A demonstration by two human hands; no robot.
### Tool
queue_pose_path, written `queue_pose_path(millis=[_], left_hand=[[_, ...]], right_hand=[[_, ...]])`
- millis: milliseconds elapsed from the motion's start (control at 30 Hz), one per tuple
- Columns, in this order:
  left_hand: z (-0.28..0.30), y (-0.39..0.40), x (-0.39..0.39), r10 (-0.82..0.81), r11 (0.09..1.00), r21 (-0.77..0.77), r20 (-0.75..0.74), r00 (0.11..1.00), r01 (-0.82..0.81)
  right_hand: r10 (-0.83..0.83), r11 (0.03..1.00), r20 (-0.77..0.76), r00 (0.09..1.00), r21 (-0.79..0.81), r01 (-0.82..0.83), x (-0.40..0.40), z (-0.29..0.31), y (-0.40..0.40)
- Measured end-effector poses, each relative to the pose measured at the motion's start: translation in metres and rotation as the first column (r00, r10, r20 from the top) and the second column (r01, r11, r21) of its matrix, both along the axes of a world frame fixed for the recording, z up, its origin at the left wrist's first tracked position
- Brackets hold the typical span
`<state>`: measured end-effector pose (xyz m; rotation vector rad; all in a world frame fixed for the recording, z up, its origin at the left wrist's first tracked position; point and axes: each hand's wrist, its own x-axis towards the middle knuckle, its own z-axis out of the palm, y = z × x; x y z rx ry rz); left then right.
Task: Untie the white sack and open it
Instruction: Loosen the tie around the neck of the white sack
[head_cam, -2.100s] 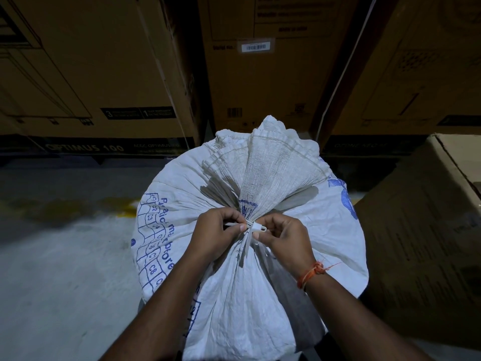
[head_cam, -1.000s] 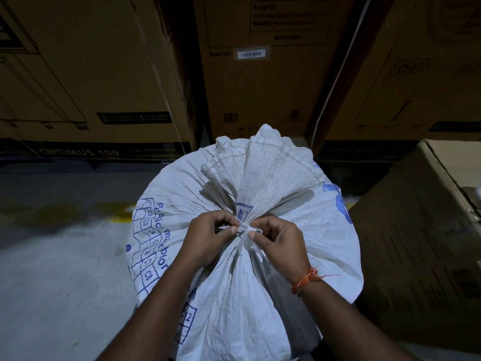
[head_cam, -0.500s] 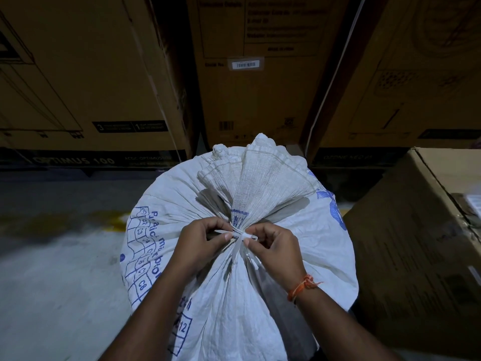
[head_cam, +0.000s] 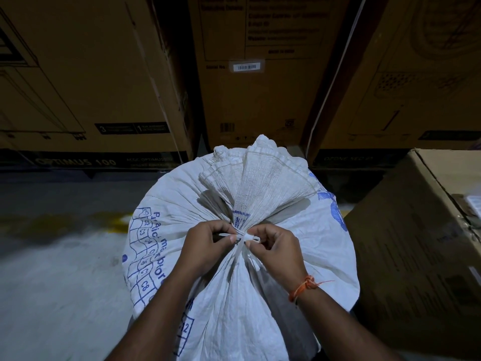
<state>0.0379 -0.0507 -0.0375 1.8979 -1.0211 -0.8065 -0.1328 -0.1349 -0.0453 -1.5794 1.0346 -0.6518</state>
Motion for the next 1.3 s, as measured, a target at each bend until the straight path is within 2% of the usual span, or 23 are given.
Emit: queue_pose_path(millis=[400, 667, 1100, 1300], left_hand=[[0.002, 0.001, 0.009, 0.032, 0.999, 0.0, -0.064, 0.997, -0.032], [0.0, 0.002, 0.009, 0.006, 1.0, 0.02, 0.004, 1.0, -0.006], [0.0, 0.002, 0.01, 0.031, 0.999, 0.014, -0.036, 0.999, -0.03], [0.001, 0.002, 0.011, 0.017, 0.999, 0.034, 0.011, 1.0, -0.017]], right_hand=[[0.005, 1.0, -0.021, 1.0, -0.003, -0.005, 0.0, -0.004, -0.001], [0.003, 1.0, -0.045, 0.999, -0.005, -0.003, 0.0, -0.008, -0.003], [0.009, 1.0, -0.025, 1.0, -0.002, -0.009, 0.0, -0.001, -0.001], [0.01, 1.0, -0.038, 0.999, -0.015, -0.01, 0.001, -0.002, -0.001]])
